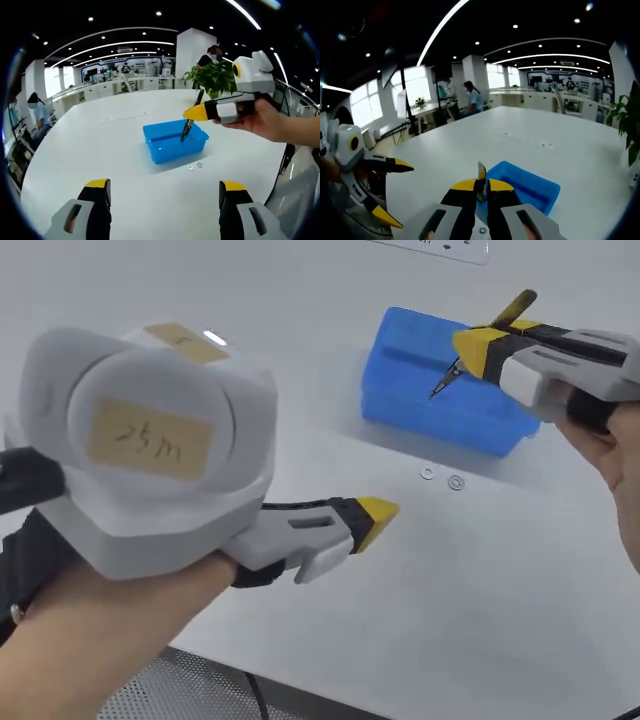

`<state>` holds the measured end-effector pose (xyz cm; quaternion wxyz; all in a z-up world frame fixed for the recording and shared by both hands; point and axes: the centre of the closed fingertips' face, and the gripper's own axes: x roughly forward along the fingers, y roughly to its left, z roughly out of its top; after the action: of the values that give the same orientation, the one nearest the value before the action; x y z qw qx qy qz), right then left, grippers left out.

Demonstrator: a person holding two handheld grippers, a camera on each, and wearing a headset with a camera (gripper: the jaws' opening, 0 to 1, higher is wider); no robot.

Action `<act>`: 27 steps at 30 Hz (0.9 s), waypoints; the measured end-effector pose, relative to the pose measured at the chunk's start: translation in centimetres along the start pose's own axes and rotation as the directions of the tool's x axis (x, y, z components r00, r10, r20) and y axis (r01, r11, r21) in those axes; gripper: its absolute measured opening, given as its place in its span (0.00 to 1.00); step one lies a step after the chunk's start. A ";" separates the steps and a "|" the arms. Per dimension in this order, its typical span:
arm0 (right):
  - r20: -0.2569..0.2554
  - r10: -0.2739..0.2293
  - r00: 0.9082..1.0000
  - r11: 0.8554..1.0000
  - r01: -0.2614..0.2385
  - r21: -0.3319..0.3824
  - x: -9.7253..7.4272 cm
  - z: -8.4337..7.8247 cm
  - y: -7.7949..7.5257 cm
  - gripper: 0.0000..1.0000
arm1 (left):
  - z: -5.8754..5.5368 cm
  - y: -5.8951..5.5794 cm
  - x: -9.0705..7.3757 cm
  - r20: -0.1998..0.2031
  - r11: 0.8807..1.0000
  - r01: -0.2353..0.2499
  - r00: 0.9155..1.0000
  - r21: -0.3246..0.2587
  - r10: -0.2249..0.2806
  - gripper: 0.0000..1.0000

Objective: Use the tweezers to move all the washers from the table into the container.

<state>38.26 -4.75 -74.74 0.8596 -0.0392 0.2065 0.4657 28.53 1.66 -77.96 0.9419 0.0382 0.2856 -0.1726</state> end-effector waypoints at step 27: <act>-0.174 -0.008 0.985 0.999 0.000 -0.043 0.8 -6.4 0.4 0.04 | -0.2 0.0 0.2 -0.015 1.000 0.007 1.000 0.005 -0.007 0.91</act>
<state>36.30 -5.54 -80.89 0.8381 -0.0984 0.2709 0.4631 28.60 1.63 -78.25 0.9389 0.0409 0.2926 -0.1764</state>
